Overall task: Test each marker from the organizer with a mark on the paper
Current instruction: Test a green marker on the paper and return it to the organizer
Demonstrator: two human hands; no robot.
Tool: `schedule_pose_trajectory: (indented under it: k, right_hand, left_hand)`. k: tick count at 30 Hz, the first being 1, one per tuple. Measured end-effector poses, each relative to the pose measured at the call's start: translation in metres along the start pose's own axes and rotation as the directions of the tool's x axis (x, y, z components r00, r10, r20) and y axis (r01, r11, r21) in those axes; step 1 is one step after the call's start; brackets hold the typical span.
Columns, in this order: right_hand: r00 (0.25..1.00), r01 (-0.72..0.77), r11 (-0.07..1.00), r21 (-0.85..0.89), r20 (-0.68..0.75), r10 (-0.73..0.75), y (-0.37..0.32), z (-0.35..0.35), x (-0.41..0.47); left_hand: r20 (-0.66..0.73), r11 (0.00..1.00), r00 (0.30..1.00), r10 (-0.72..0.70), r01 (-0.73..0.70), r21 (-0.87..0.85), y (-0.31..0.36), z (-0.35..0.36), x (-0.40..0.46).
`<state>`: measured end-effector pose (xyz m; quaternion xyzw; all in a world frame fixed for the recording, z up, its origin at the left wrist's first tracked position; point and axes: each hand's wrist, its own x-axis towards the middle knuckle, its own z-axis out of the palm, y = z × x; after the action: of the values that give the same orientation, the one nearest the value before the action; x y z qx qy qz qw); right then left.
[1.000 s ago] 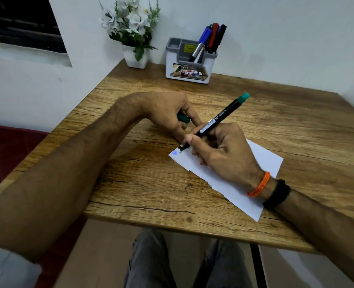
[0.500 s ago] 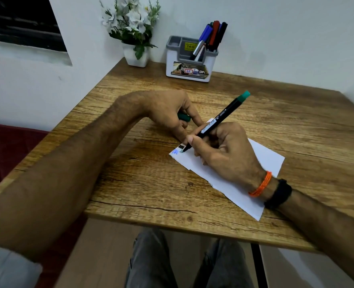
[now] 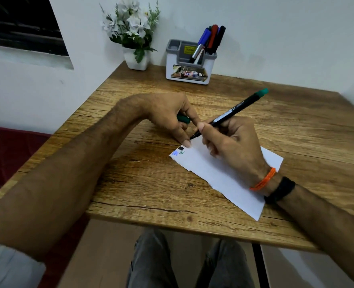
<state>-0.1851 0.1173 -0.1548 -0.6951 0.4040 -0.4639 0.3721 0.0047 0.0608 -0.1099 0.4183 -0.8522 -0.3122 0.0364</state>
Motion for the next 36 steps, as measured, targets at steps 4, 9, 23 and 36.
schedule_pose_trajectory:
  k: [4, 9, 23, 36]
  right_hand:
    - [0.997, -0.067, 0.979, 0.194, -0.03, 0.074, -0.007, -0.011, 0.013]
    - [0.972, -0.23, 0.911, 0.341, 0.031, 0.234, -0.017, -0.028, 0.036]
    - [0.968, -0.221, 0.909, 0.353, -0.034, 0.248, 0.005, -0.041, 0.051]
    - [0.964, -0.218, 0.904, 0.369, -0.061, 0.257, 0.012, -0.047, 0.058]
  left_hand:
    - [-0.062, 0.999, 0.997, 0.035, -0.038, -0.036, 0.001, -0.001, -0.003]
    - [-0.237, 0.995, 0.971, 0.012, -0.036, -0.097, -0.005, -0.002, -0.002]
    - [-0.532, 0.938, 0.836, -0.134, -0.067, -0.341, -0.01, 0.019, 0.02]
    - [-0.6, 0.899, 0.776, -0.194, -0.104, -0.426, -0.006, 0.021, 0.026]
